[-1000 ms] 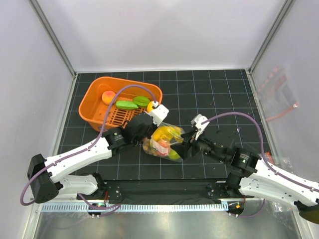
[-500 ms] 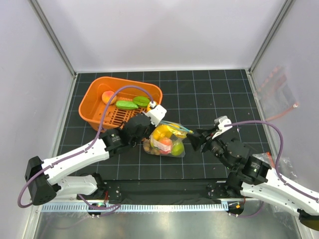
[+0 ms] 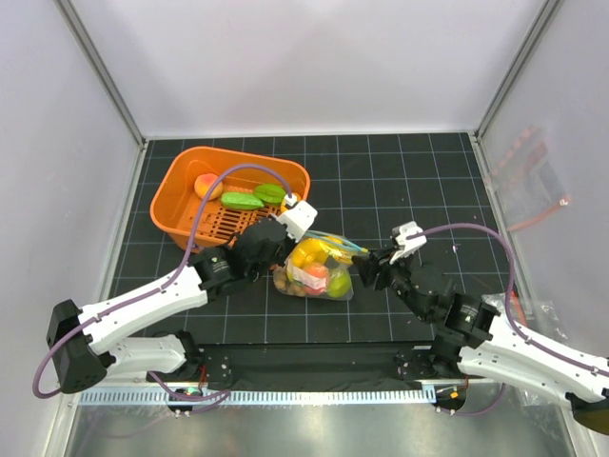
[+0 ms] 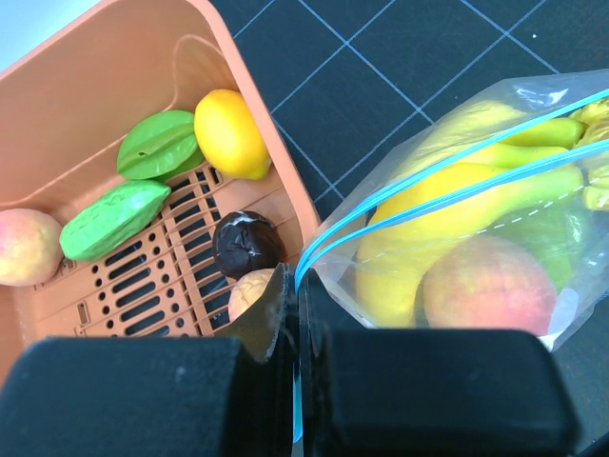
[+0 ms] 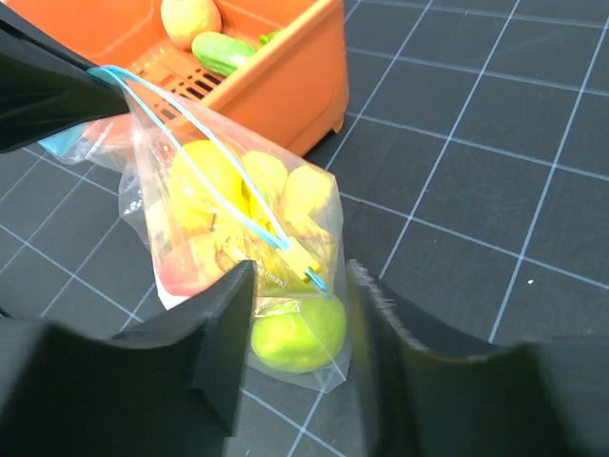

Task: Place the food in the zip-top bag and seal the zipper
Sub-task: Zip the zipper food storage bag at the center of the board.

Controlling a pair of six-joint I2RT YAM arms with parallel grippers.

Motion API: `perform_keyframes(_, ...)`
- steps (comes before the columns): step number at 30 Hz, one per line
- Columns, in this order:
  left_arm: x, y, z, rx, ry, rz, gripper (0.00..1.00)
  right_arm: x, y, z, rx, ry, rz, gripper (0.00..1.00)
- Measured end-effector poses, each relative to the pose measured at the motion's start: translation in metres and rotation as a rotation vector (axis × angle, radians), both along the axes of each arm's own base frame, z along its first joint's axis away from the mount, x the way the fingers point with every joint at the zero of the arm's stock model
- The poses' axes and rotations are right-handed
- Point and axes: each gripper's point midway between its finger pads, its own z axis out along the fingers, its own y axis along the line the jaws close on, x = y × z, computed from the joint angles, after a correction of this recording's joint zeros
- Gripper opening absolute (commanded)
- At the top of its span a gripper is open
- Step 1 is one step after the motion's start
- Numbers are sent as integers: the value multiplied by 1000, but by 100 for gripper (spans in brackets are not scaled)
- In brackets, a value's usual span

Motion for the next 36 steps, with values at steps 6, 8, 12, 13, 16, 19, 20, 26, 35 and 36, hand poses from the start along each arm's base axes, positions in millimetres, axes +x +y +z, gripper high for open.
perform_keyframes(6, -1, 1, 1, -4, -3, 0, 0, 4, 9, -14, -37, 31, 6, 18)
perform_keyframes(8, -1, 1, 2, -6, -4, 0, 0, 4, 9, -12, -27, 30, 6, 8)
perform_keyframes(12, -2, 2, 4, -11, -7, -2, 1, 1, 7, -2, 18, 16, 10, 1)
perform_keyframes(13, -3, 1, 4, -12, -8, -5, 2, 0, 7, 1, 30, 9, 15, 1)
perform_keyframes(16, -6, -2, 6, -6, -17, -25, 28, -4, 6, 8, 56, -5, 31, 1)
perform_keyframes(19, -12, -7, 8, 10, -30, -77, 60, -9, 8, 10, 57, -8, 64, 1)
perform_keyframes(20, -14, -10, 10, 8, -32, -100, 69, -10, 10, 10, 54, -9, 80, 1)
perform_keyframes(26, -40, -33, 28, -39, -39, -282, 75, -22, 26, 14, 21, 1, 198, 1)
perform_keyframes(35, -75, -68, 78, -155, -24, -518, 74, -39, 38, 16, -6, 14, 326, 1)
perform_keyframes(36, -79, -74, 80, -146, -17, -547, 72, -41, 38, 16, -7, 16, 336, 1)
